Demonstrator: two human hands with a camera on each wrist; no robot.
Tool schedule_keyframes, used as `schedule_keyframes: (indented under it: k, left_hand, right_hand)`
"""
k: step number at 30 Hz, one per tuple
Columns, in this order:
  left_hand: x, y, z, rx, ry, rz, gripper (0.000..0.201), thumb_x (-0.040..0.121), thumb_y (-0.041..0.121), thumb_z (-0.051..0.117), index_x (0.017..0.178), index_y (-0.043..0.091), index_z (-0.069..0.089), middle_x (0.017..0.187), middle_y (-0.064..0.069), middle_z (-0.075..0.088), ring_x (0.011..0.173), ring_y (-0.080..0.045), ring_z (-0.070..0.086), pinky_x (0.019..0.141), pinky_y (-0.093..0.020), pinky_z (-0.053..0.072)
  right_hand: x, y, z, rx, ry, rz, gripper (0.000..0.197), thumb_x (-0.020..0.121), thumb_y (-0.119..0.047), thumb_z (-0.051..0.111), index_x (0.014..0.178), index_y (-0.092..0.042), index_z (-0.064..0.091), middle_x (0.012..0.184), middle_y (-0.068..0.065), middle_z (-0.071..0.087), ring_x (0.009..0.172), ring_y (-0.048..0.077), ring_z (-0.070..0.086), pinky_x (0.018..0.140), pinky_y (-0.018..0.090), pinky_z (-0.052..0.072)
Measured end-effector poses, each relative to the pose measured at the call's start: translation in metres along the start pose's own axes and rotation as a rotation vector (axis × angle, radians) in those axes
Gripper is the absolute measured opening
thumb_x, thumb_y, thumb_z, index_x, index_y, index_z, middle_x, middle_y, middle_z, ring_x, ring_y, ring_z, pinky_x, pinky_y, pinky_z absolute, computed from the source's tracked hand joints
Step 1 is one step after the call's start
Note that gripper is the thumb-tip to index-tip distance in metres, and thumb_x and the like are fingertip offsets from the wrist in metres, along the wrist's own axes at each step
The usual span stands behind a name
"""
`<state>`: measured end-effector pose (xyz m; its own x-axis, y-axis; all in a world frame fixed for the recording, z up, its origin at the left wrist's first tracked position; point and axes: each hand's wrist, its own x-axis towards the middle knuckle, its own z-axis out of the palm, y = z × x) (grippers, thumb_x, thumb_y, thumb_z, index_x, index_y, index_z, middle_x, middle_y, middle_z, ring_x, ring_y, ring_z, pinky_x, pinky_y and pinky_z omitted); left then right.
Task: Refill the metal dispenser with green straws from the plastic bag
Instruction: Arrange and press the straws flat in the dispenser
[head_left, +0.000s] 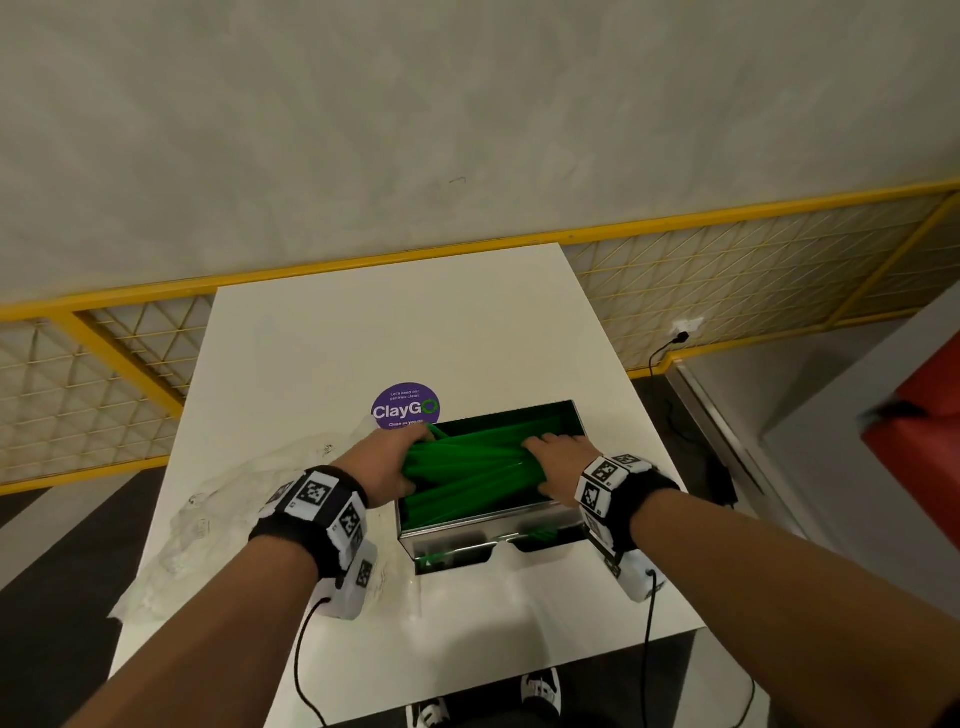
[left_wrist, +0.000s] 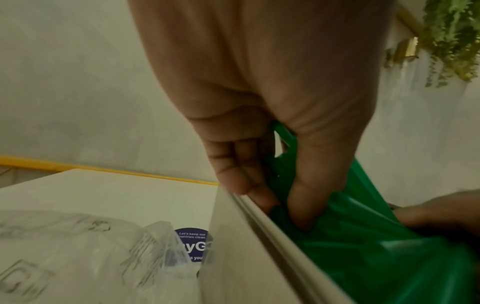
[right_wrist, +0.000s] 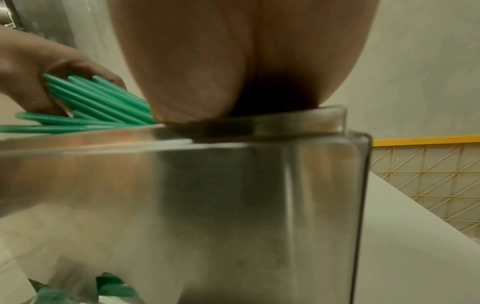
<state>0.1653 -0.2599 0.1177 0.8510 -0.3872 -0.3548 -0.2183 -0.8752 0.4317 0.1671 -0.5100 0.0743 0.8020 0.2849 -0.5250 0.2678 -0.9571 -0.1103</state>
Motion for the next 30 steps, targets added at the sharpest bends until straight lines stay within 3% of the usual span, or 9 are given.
schedule_keyframes:
  k: [2, 6, 10, 15, 19, 22, 26, 30]
  left_hand:
    - [0.0, 0.0, 0.002, 0.008, -0.029, 0.003, 0.056, 0.076, 0.009, 0.072, 0.127, 0.018, 0.05, 0.12, -0.005, 0.06, 0.108, -0.022, 0.057, 0.08, -0.022, 0.041]
    - [0.014, 0.01, 0.005, 0.247, -0.128, -0.017, 0.05, 0.08, 0.012, 0.068, 0.127, 0.016, 0.053, 0.123, -0.006, 0.06, 0.114, -0.024, 0.056, 0.093, -0.032, 0.048]
    - [0.023, 0.015, 0.002, 0.366, -0.21, -0.054, 0.036, 0.086, 0.009, 0.061, 0.122, 0.01, 0.058, 0.12, -0.011, 0.062, 0.112, -0.026, 0.059, 0.091, -0.035, 0.051]
    - [0.022, 0.013, -0.002, 0.428, -0.185, -0.075, 0.032, 0.089, 0.013, 0.057, 0.122, 0.013, 0.057, 0.119, -0.011, 0.062, 0.111, -0.028, 0.059, 0.092, -0.037, 0.05]
    - [0.017, 0.008, -0.02, 0.399, -0.119, -0.115, 0.028, 0.085, 0.017, 0.063, 0.112, 0.011, 0.062, 0.114, -0.012, 0.064, 0.108, -0.029, 0.06, 0.087, -0.034, 0.047]
    - [0.009, 0.001, -0.038, 0.292, -0.083, -0.164, 0.024, 0.083, 0.014, 0.067, 0.106, 0.009, 0.065, 0.107, -0.014, 0.067, 0.098, -0.029, 0.064, 0.081, -0.033, 0.05]
    - [-0.003, -0.006, -0.042, 0.24, -0.059, -0.141, 0.028, 0.085, 0.008, 0.061, 0.113, 0.008, 0.062, 0.113, -0.013, 0.065, 0.104, -0.028, 0.061, 0.084, -0.03, 0.045]
    - [-0.004, -0.002, -0.029, 0.165, -0.045, -0.135, 0.039, 0.085, 0.002, 0.053, 0.124, 0.008, 0.049, 0.124, -0.015, 0.057, 0.114, -0.03, 0.053, 0.088, -0.032, 0.042]
  right_hand:
    - [0.001, 0.0, 0.0, -0.004, -0.006, -0.001, 0.064, 0.088, -0.023, 0.059, 0.143, -0.014, 0.028, 0.136, 0.013, 0.045, 0.124, 0.031, 0.046, 0.105, 0.039, 0.031]
    - [0.001, 0.0, -0.001, -0.024, -0.019, 0.001, 0.063, 0.089, -0.024, 0.059, 0.144, -0.015, 0.029, 0.136, 0.012, 0.045, 0.124, 0.031, 0.047, 0.106, 0.039, 0.031]
    - [0.0, -0.001, -0.001, -0.034, -0.015, 0.005, 0.062, 0.088, -0.023, 0.059, 0.143, -0.015, 0.03, 0.134, 0.012, 0.047, 0.123, 0.031, 0.048, 0.104, 0.038, 0.032]
    - [-0.001, -0.001, -0.001, -0.049, -0.012, 0.005, 0.063, 0.089, -0.023, 0.059, 0.144, -0.015, 0.029, 0.135, 0.012, 0.047, 0.122, 0.032, 0.048, 0.103, 0.039, 0.032]
    - [-0.001, -0.002, -0.001, -0.054, -0.008, 0.019, 0.063, 0.09, -0.021, 0.057, 0.145, -0.014, 0.026, 0.137, 0.013, 0.045, 0.123, 0.032, 0.047, 0.103, 0.04, 0.032]
    - [-0.001, -0.003, -0.002, -0.046, -0.011, 0.033, 0.064, 0.09, -0.02, 0.056, 0.146, -0.015, 0.024, 0.139, 0.013, 0.043, 0.125, 0.032, 0.045, 0.105, 0.04, 0.031]
    - [-0.001, -0.006, -0.004, -0.04, -0.012, 0.043, 0.066, 0.088, -0.022, 0.059, 0.145, -0.016, 0.027, 0.139, 0.012, 0.043, 0.126, 0.032, 0.044, 0.105, 0.04, 0.032]
    - [-0.004, -0.009, -0.01, 0.015, -0.008, 0.044, 0.067, 0.083, -0.019, 0.066, 0.14, -0.013, 0.032, 0.135, 0.013, 0.043, 0.125, 0.033, 0.044, 0.103, 0.042, 0.037]
